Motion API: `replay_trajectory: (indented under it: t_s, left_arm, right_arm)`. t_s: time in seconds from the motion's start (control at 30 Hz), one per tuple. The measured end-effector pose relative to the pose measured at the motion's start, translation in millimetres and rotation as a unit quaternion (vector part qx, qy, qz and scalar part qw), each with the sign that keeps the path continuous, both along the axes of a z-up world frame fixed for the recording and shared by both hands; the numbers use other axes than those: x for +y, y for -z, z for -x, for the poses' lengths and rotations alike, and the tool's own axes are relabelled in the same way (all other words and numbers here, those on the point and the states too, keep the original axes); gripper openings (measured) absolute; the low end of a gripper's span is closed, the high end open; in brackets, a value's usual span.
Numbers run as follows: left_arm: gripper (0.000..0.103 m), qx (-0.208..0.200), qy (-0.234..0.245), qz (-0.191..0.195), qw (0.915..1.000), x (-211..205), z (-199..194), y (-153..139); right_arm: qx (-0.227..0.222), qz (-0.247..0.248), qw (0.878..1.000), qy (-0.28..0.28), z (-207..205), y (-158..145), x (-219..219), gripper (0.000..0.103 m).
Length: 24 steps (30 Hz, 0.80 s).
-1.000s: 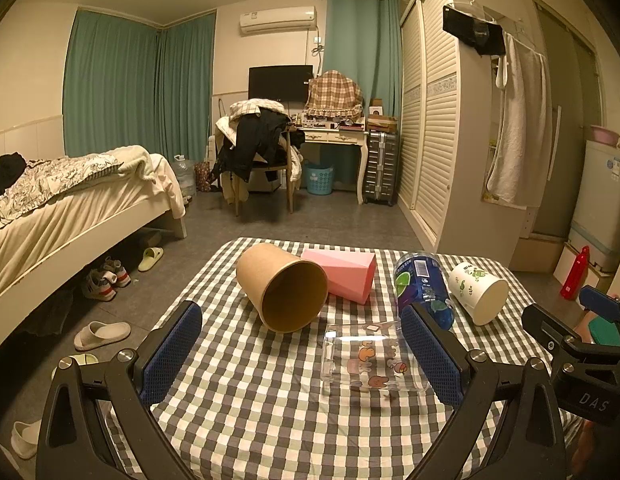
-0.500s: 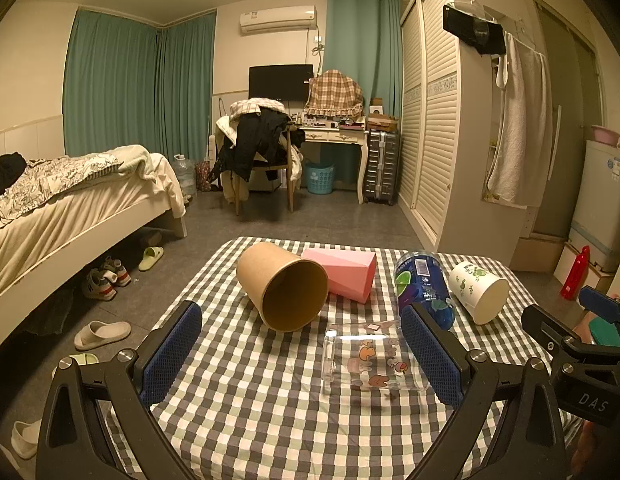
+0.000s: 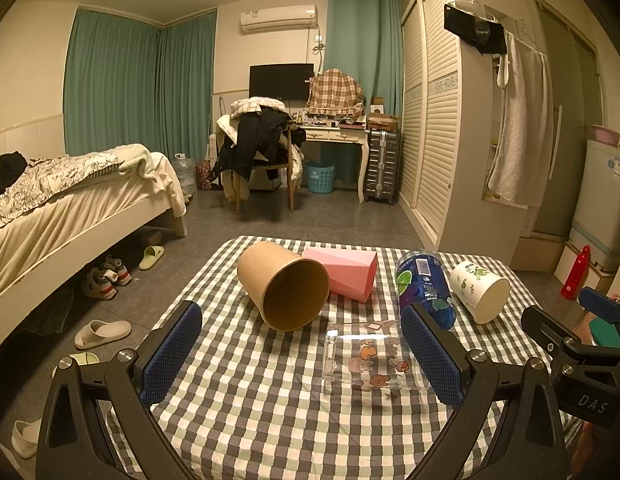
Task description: Flip cup upside down
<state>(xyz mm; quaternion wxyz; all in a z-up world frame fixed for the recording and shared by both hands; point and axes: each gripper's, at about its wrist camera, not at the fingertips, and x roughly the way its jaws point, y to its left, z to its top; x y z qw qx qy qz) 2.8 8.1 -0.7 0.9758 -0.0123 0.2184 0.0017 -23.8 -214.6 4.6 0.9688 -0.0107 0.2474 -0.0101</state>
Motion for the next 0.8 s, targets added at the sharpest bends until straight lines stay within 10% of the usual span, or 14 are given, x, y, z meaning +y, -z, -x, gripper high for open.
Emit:
replay_trajectory:
  t_s: [0.8]
  left_arm:
    - [0.103,0.001,0.000,0.000,1.0000,0.8,-0.1,0.1]
  right_arm:
    - [0.002,0.001,1.000,-0.002,0.5,3.1,3.6,0.103]
